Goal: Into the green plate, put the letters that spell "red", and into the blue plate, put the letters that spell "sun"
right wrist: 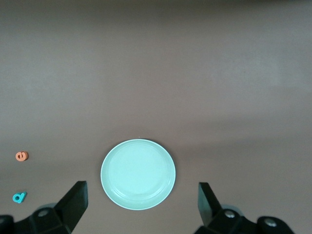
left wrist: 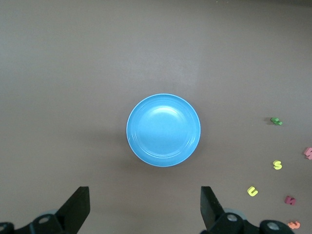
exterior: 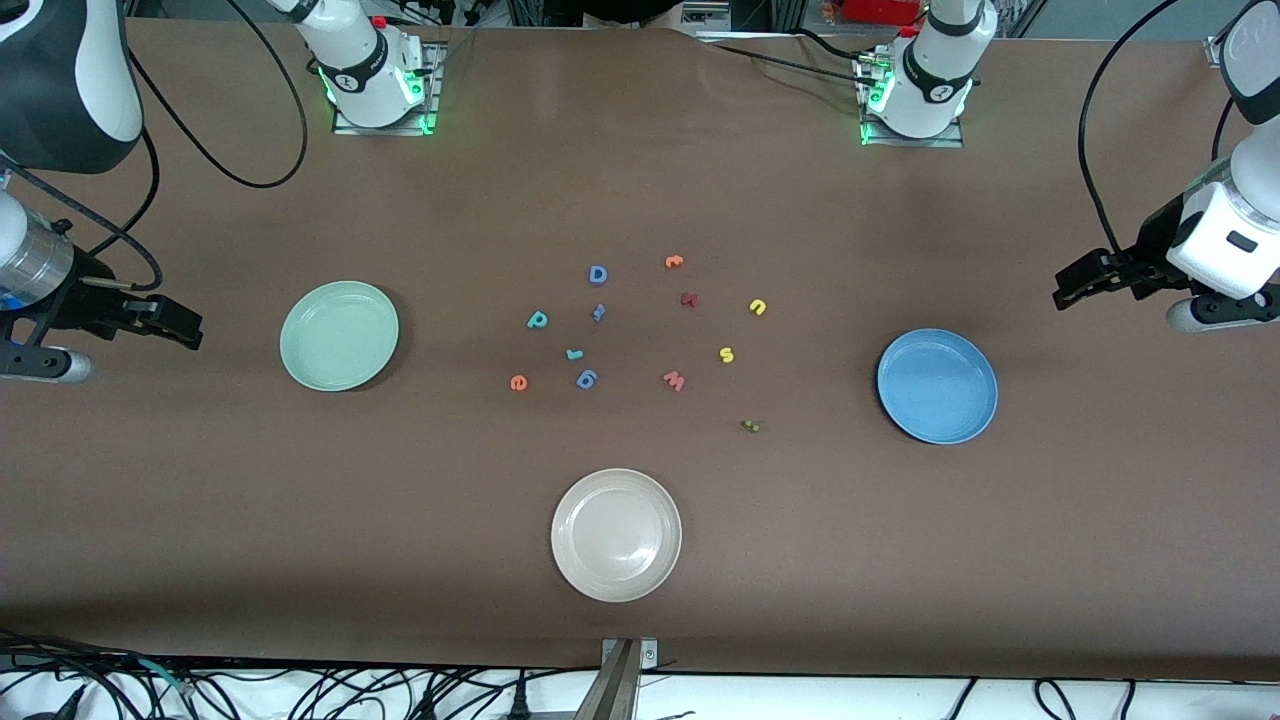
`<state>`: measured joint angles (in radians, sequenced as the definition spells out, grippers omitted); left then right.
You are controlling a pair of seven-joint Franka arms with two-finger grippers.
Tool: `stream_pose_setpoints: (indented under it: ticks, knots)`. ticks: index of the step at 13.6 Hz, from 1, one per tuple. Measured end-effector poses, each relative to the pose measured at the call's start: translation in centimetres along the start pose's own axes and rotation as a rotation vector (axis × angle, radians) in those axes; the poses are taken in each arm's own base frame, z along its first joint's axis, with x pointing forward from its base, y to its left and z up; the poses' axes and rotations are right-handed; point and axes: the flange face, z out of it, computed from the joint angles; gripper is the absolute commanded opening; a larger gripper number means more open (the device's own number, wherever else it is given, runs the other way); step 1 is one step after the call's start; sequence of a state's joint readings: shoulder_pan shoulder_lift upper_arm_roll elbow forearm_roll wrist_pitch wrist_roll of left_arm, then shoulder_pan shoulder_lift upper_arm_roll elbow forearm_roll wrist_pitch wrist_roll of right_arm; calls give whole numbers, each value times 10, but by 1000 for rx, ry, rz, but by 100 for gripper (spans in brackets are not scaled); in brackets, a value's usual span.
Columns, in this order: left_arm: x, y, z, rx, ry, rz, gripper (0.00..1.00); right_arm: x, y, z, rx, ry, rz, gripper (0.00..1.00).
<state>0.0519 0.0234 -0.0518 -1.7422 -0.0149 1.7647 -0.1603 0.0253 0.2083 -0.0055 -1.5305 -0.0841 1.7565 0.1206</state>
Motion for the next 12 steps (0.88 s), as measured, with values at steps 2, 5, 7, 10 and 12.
stream_pose_setpoints:
  ticks: [2,5,7,10,12]
  knots:
    - [0,0,0,0,0,0,100,-1,0,1,-1,-12,0,100]
    - [0,0,0,0,0,0,100,-4,-2,2,24,-34,7,100]
    - [0,0,0,0,0,0,100,-4,-2,0,44,-32,12,100]
    - [0,0,0,0,0,0,100,-3,-1,-7,54,-23,17,100]
    - [0,0,0,0,0,0,100,-3,-1,-7,56,-23,18,100]
